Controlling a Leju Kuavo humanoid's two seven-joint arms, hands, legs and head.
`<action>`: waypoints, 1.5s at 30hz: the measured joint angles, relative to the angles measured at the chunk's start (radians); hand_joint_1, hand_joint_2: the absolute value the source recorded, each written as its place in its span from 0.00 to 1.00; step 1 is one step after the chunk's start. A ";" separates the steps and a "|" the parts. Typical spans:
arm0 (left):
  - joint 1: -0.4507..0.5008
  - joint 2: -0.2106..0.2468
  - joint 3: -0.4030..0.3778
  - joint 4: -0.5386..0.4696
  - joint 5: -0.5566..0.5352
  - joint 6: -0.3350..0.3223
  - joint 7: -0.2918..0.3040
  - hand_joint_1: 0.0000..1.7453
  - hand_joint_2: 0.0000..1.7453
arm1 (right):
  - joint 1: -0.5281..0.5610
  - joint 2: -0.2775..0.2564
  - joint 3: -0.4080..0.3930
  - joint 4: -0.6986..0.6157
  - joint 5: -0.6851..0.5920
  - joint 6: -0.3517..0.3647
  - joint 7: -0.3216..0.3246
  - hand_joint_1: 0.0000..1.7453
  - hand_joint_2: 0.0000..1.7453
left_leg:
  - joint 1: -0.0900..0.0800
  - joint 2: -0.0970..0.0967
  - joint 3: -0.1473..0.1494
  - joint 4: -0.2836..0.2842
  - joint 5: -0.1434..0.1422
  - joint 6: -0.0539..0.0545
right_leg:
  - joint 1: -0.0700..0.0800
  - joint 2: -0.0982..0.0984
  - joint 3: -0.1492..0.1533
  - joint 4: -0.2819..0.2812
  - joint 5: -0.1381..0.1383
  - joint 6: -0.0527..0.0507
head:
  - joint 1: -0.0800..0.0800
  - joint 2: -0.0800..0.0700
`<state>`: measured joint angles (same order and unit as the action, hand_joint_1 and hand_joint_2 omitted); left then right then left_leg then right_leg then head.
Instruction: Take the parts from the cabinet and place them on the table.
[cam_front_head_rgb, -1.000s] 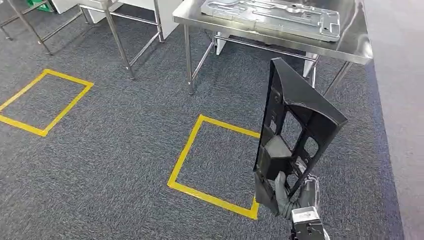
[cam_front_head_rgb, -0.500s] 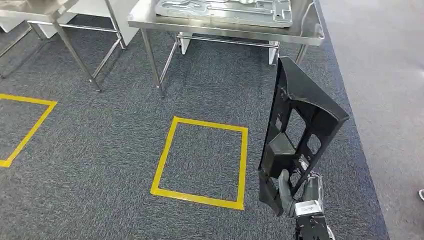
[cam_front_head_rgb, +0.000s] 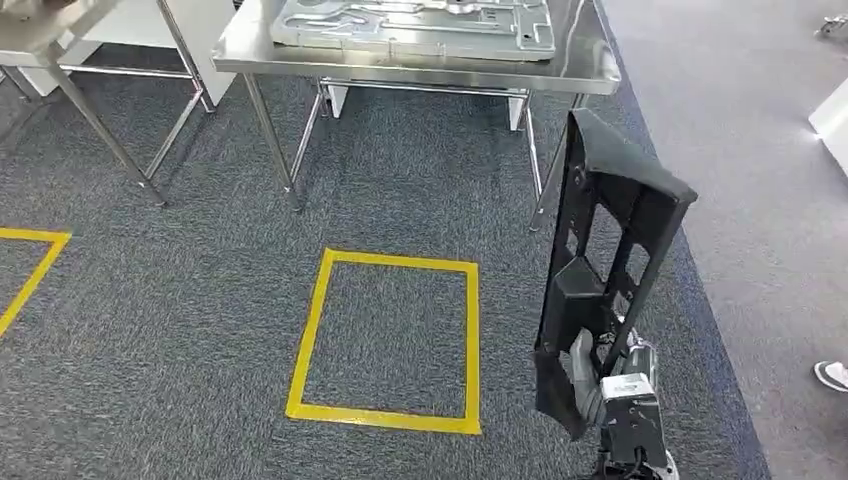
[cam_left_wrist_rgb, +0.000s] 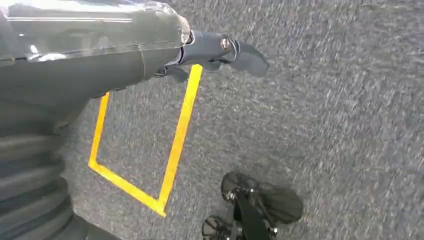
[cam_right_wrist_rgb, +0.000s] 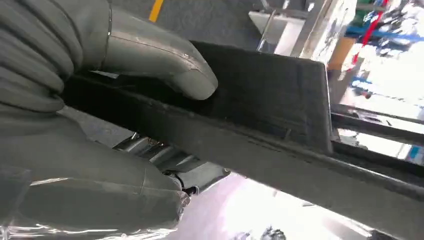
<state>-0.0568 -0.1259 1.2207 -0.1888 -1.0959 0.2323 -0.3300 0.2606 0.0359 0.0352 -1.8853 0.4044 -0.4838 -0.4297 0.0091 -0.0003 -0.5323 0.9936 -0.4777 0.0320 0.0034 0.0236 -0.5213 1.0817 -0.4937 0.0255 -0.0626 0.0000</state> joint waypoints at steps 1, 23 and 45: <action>0.000 0.000 -0.002 0.000 -0.004 -0.003 0.000 0.00 1.00 | -0.023 -0.012 -0.014 0.000 -0.004 0.014 0.024 1.00 1.00 | 0.001 0.002 0.012 -0.006 -0.007 0.005 | -0.003 -0.011 -0.042 0.063 0.004 0.006 | 0.000 0.000; -0.001 0.013 -0.015 -0.003 -0.014 -0.018 0.025 0.00 1.00 | -0.619 -0.276 -0.169 0.340 0.153 0.112 0.234 1.00 1.00 | -0.006 0.006 -0.157 0.207 -0.229 -0.027 | -0.002 -0.006 0.017 -0.072 -0.024 -0.049 | 0.001 0.000; -0.017 0.023 -0.011 -0.003 -0.011 -0.023 0.019 0.00 1.00 | -1.299 -0.141 0.333 0.992 0.369 0.441 0.348 1.00 1.00 | 0.010 -0.019 0.102 0.021 -0.053 -0.049 | -0.024 -0.019 -0.124 -0.083 0.111 -0.021 | 0.001 0.000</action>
<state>-0.0739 -0.1026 1.2100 -0.1915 -1.1067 0.2098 -0.3109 -1.0384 -0.1056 0.3686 -0.8937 0.7732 -0.0431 -0.0813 0.0193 -0.0194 -0.4304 1.0146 -0.5308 -0.0170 -0.0209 0.0048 -0.6456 0.9986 -0.3830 0.0041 -0.0618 0.0004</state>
